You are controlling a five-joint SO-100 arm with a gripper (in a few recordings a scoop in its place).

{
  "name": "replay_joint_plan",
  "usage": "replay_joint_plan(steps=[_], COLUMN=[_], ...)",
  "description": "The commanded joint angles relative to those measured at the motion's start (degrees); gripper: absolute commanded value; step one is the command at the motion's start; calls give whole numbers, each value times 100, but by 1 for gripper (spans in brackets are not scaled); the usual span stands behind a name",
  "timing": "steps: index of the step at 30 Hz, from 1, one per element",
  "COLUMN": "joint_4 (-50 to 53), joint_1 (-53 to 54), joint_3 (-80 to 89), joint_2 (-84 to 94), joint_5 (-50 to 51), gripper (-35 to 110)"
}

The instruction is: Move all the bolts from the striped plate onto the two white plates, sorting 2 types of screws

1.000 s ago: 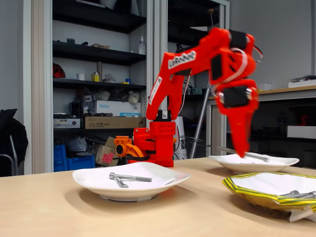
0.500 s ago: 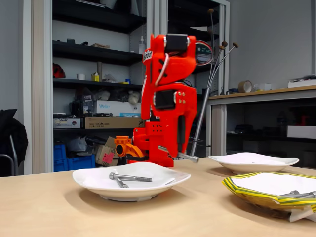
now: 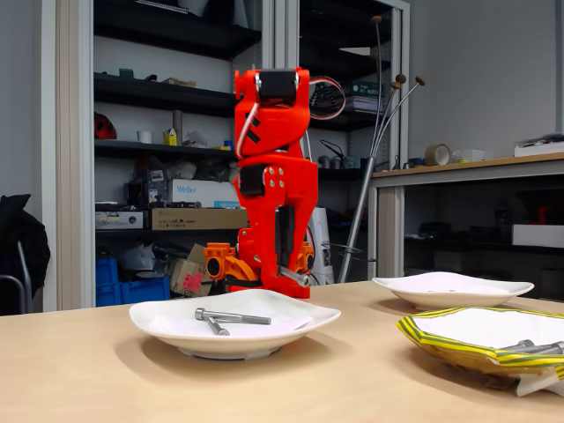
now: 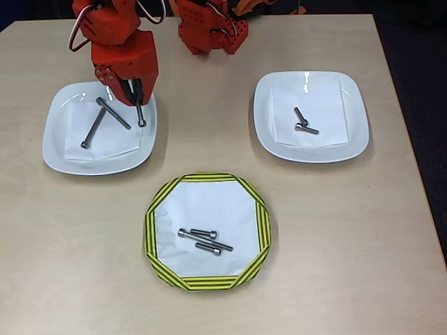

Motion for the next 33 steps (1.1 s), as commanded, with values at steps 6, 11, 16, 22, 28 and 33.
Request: replay_joint_plan(steps=[6, 11, 16, 22, 28, 33], joint_4=[97, 70, -114, -360, -694, -888], joint_1=[237, 492, 870, 923, 668, -167], joint_3=[-255, -334, -721, -1151, -1125, -1687], joint_2=[62, -62, -519, -958, -940, -1310], joint_5=[-97, -229, -589, -1222, -1011, -369], gripper=[0, 0, 0, 8, 6, 4])
